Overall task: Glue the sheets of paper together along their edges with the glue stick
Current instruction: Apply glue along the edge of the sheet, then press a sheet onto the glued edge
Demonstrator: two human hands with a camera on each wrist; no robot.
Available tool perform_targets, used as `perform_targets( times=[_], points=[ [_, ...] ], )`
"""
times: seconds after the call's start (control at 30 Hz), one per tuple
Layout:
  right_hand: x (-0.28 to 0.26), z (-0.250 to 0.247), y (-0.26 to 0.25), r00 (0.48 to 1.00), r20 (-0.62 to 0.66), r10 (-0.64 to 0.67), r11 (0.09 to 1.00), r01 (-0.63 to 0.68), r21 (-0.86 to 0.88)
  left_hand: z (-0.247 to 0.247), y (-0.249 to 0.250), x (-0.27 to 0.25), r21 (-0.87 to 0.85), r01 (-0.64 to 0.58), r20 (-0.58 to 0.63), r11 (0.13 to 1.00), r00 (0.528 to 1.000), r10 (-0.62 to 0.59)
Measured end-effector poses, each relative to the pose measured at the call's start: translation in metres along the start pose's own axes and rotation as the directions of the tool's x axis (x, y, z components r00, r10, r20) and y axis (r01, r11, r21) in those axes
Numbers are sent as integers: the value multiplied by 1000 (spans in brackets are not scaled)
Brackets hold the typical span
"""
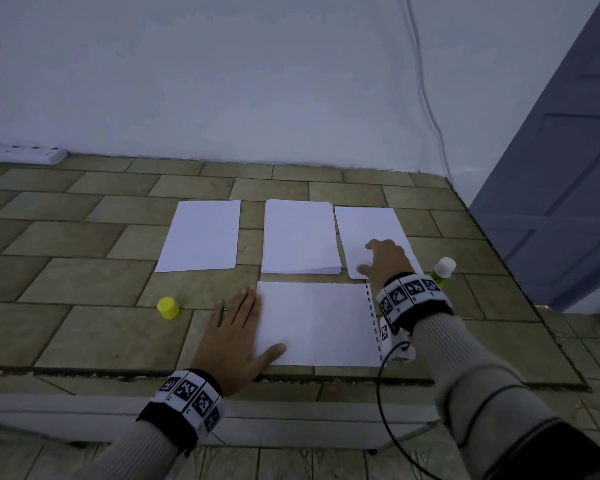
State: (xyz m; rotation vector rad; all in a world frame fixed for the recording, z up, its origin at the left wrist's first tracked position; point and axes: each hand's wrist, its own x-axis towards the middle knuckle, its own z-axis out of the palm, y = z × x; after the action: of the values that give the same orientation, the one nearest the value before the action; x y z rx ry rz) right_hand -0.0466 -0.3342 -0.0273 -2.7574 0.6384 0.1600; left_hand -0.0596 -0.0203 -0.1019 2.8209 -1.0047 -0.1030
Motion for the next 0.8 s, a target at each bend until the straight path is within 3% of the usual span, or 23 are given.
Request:
perform_targets(
  times=[0.13,0.4,0.53,0.67,0.73,0.8],
  points=[
    [12,6,3,989,142,38,996,-27,-80,-2,1,0,-11,1,-5,1000,1000,-1],
    [19,7,10,996,62,63,998,-65,19,-4,2,-1,2,14,23,1000,1000,-14],
    [18,-6,10,985,-166,43,990,-20,139,-8,1,1,-63,36,20,997,999,-34],
    [8,-23,9,898,-435,-58,956,176,235,-18,3,5,-303,91,-19,949,995,-102],
    [-4,-31,4,839,-527,-136,915,311,259,-27,5,8,-490,140,-51,861,981,-188],
    [-24,-37,-2,804,-549,-230,869,423,257,-38,6,11,-682,159,-70,714,957,-280]
  ],
)
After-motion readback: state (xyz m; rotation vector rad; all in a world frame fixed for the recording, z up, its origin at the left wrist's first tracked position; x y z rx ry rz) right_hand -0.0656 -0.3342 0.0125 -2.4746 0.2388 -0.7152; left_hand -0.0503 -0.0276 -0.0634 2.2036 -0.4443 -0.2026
